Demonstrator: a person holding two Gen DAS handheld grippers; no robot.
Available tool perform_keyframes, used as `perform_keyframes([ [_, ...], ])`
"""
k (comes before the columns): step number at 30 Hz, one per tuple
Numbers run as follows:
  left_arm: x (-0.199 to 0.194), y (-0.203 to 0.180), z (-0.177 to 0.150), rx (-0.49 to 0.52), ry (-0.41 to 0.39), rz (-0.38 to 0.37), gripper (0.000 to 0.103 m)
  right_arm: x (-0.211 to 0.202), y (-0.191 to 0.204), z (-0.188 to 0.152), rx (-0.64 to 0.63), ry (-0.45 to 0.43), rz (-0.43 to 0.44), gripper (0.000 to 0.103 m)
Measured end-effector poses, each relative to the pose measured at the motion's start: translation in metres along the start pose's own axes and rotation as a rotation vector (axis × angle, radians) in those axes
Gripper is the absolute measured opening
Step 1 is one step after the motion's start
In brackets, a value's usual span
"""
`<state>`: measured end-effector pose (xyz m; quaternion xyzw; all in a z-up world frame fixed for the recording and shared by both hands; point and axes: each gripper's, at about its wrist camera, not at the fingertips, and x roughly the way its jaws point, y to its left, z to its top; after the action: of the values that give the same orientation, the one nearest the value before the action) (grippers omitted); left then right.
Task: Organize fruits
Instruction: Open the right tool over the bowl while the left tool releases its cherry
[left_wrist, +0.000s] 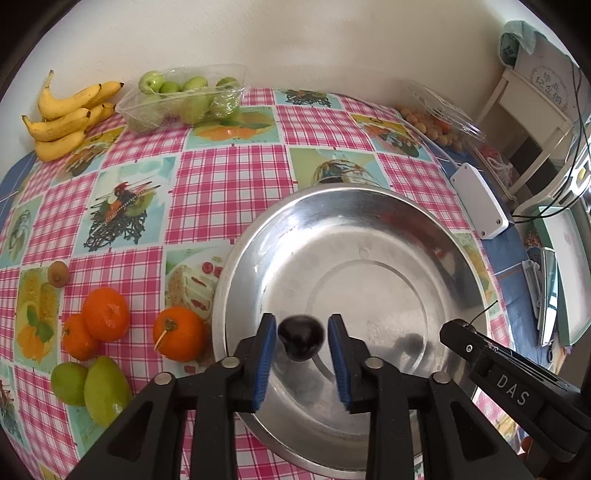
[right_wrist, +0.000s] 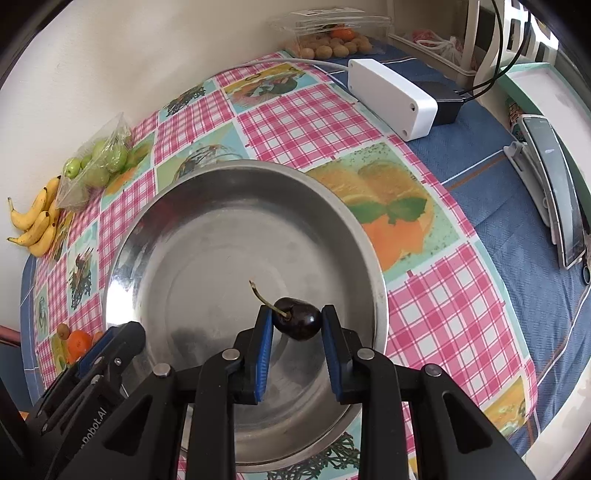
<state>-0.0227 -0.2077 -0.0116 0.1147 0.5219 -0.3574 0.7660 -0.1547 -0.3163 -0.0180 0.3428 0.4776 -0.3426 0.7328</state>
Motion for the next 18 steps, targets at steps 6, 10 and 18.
perform_keyframes([
  [6, -0.015, 0.002, 0.001, -0.009, -0.014, -0.013, 0.058, -0.007, -0.001, 0.003, 0.000, -0.004, 0.011, 0.028],
  [10, -0.027, 0.003, 0.003, -0.016, -0.032, -0.014, 0.064, -0.012, 0.001, 0.005, -0.015, -0.006, 0.007, 0.046],
  [18, -0.035, 0.028, 0.005, -0.096, -0.030, 0.094, 0.091, -0.021, 0.005, 0.003, -0.060, -0.020, -0.022, 0.078],
])
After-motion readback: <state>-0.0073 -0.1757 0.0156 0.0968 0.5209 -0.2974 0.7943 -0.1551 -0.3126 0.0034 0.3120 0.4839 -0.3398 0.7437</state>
